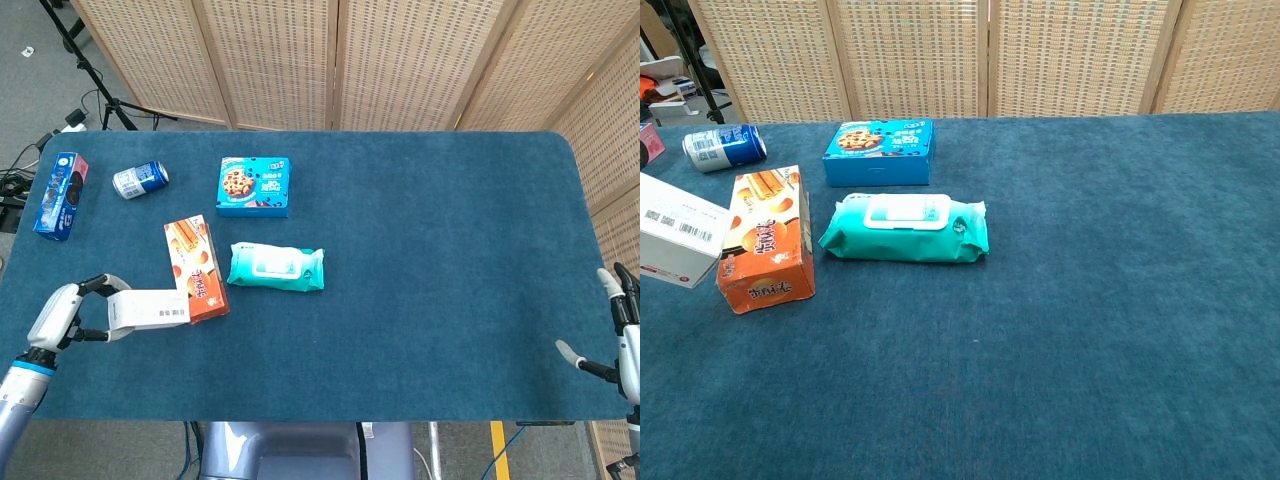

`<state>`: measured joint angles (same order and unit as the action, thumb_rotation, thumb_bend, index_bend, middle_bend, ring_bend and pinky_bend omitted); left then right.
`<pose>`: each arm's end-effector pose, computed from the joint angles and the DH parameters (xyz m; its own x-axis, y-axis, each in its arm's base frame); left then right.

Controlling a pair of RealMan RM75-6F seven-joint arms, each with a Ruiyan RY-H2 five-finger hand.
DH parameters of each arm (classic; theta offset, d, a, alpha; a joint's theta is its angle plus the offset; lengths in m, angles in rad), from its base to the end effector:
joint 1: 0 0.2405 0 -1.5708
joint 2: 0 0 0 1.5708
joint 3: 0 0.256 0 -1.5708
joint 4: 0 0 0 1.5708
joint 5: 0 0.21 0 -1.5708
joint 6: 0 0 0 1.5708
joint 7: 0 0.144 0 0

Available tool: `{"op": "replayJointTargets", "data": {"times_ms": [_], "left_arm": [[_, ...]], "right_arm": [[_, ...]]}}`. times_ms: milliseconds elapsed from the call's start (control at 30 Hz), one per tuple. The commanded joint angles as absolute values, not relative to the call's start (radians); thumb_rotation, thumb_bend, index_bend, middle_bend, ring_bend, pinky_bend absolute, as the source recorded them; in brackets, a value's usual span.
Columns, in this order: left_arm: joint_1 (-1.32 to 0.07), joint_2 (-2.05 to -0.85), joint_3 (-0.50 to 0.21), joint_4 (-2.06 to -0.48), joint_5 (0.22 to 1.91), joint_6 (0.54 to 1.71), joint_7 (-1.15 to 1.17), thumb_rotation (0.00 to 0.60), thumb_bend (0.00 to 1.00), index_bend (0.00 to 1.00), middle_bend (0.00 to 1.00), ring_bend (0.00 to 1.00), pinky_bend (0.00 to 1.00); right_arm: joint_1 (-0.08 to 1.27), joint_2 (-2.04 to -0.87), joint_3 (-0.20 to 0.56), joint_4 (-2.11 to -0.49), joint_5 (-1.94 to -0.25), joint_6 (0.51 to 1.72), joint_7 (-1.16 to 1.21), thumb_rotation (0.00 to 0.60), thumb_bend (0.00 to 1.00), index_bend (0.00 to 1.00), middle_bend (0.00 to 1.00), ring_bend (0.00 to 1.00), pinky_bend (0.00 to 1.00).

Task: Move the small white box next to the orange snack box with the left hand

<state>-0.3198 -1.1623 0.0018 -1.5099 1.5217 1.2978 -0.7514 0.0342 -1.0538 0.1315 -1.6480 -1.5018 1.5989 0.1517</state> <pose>-0.2923 0.2422 0.1231 -0.2316 0.2501 0.9401 0.9618 -0.0859 0.2599 -0.3030 -0.1799 0.2028 0.2736 0.1749 0.9458 -0.9607 0.0008 0.2777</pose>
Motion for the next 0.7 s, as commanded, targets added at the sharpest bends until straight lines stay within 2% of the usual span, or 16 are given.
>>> {"op": "replayJointTargets", "data": {"times_ms": [33,200,367,633,700], "left_arm": [[-0.307,-1.298,0.089,-1.185,1.776,1.436,-1.237,0.6,0.16,0.61,0.64,0.44,0.41],[-0.315,-1.327,0.14,-1.048,1.832,1.483,-1.385,0.6,0.16,0.62,0.64,0.44,0.41],[-0.331,-1.395,0.183,-0.937,1.851,1.471,-1.512,0.6,0.16,0.62,0.64,0.44,0.41],[-0.331,-1.478,0.2,-0.836,1.832,1.42,-1.433,0.6,0.16,0.62,0.64,0.44,0.41],[-0.328,-1.483,0.196,-0.828,1.823,1.415,-1.403,0.6,0.15,0.62,0.62,0.42,0.41]], "right_arm": [[0.034,-1.054,0.132,-1.648,-1.501,1.599,0.151,0.6,0.0,0.0,0.0,0.0,0.0],[0.036,-1.055,0.133,-1.648,-1.499,1.595,0.148,0.6,0.0,0.0,0.0,0.0,0.0],[0.036,-1.057,0.129,-1.649,-1.505,1.596,0.14,0.6,0.0,0.0,0.0,0.0,0.0],[0.04,-1.062,0.128,-1.649,-1.504,1.589,0.129,0.6,0.0,0.0,0.0,0.0,0.0],[0.041,-1.062,0.128,-1.649,-1.504,1.587,0.127,0.6,0.0,0.0,0.0,0.0,0.0]]}}
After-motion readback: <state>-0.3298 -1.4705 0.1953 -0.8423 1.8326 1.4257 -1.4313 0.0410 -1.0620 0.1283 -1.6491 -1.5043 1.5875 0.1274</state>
